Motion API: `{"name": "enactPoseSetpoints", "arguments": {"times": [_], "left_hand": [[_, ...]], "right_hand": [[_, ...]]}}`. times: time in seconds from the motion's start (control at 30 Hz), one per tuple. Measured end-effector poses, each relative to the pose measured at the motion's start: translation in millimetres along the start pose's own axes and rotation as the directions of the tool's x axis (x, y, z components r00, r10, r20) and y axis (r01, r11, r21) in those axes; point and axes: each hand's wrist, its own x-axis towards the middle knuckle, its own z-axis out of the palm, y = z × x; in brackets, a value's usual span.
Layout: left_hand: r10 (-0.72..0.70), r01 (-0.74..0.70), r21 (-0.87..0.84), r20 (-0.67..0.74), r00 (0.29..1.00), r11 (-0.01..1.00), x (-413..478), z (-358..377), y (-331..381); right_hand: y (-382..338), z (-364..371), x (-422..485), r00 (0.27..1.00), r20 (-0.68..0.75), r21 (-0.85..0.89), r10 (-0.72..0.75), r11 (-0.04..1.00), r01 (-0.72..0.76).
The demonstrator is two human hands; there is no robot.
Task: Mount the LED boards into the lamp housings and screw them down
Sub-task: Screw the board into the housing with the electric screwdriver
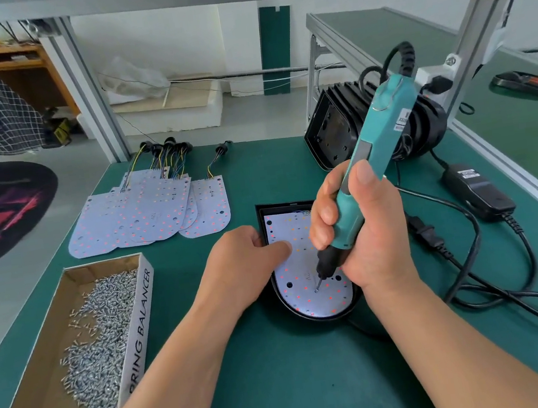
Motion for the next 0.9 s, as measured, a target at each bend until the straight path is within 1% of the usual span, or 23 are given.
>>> {"name": "enactPoseSetpoints", "arguments": {"times": [0.13, 0.23, 0.33, 0.47, 0.6, 0.77, 0.83, 0.9], "left_hand": [[0.012, -0.012, 0.012, -0.009, 1.000, 1.000, -1.1, -0.2, 1.7], [0.023, -0.022, 0.041, -0.017, 1.000, 0.999, -2.3, -0.8, 2.9], [0.023, -0.022, 0.042, -0.011, 1.000, 0.999, -3.7, -1.2, 5.3], [0.021, -0.020, 0.044, -0.017, 1.000, 0.999, -4.5, -1.7, 5.3], [0.014, -0.013, 0.047, -0.022, 1.000, 0.999, -4.8, -1.5, 6.2], [0.008, -0.006, 0.065, -0.028, 1.000, 0.998, -4.8, -1.1, 8.1], [0.002, -0.001, 0.067, -0.020, 1.000, 0.998, -5.1, -1.2, 8.4], [-0.003, 0.004, 0.054, -0.009, 1.000, 0.999, -6.5, -1.9, 9.5]], "right_hand": [[-0.2, 5.8, -3.7, 0.993, 0.102, -0.062, -0.052, 0.996, 0.059], [1.5, 10.2, -6.4, 0.981, 0.173, -0.168, -0.081, 0.980, 0.111], [2.8, 11.2, -6.7, 0.977, 0.199, -0.232, -0.080, 0.964, 0.126], [3.2, 9.0, -4.9, 0.981, 0.175, -0.232, -0.082, 0.965, 0.122], [6.7, 3.9, -3.1, 0.982, 0.133, -0.282, -0.132, 0.945, 0.165], [9.6, 2.4, -0.9, 0.982, 0.153, -0.296, -0.111, 0.943, 0.153], [8.9, 2.6, -0.9, 0.982, 0.171, -0.262, -0.084, 0.957, 0.127], [5.6, 3.5, -1.0, 0.981, 0.188, -0.179, -0.046, 0.981, 0.080]]}}
